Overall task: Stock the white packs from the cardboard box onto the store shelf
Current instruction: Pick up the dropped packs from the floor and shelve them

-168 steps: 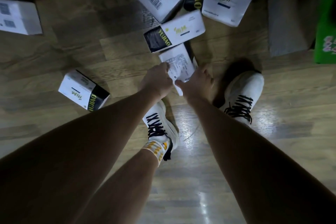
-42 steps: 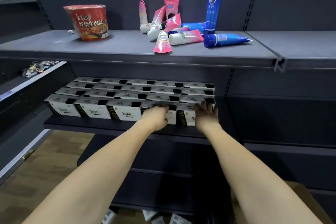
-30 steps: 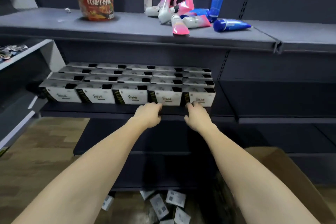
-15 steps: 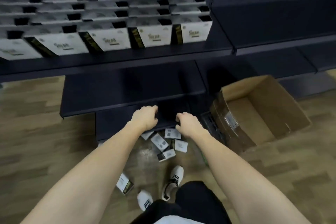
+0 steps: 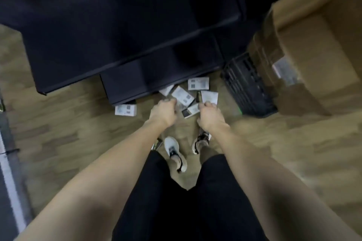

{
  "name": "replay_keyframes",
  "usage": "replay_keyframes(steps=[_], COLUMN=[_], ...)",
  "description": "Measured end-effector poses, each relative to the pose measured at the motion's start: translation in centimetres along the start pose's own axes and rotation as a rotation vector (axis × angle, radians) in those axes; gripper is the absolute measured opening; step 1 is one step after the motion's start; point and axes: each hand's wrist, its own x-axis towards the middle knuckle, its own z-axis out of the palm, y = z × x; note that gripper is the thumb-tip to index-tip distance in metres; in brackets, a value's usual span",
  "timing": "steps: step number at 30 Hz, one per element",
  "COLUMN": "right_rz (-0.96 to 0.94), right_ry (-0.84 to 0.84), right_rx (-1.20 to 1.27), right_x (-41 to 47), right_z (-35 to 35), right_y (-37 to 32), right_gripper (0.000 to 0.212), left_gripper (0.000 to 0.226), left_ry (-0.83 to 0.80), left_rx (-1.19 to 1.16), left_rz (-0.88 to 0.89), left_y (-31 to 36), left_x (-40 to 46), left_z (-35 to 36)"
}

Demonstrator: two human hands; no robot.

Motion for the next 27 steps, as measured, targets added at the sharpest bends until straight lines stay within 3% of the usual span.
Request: replay_keyframes(steps=[6,9,13,27], right_rz=[0.037,0.069,0.061,0.005], right_ry=[-0.037,-0.044,-0.044,0.081], right_rx=[0.037,0.045,0.004,-0.113], right_x=[6.0,9.5,14.2,27.9], right_z=[8.3,13.4,20.1,35.2], right_y=[2.6,3.3,4.2,8.1], right_gripper=[0.051,0.058,0.051,0.049], left_gripper=[0.041,0.032,0.034,0.034], left_ry=[-0.085,-0.111,-0.147,-0.160], left_rx=[-0.017,-0.010,0.014,0.039], left_rz=[-0.014,-0.003,0.030,0.127], left_y=[-2.1,-3.5,-6.5,-15.1], left_x=[7.1,10.8,14.9,31.7], left_z=[8.4,13.1,19.5,34.7])
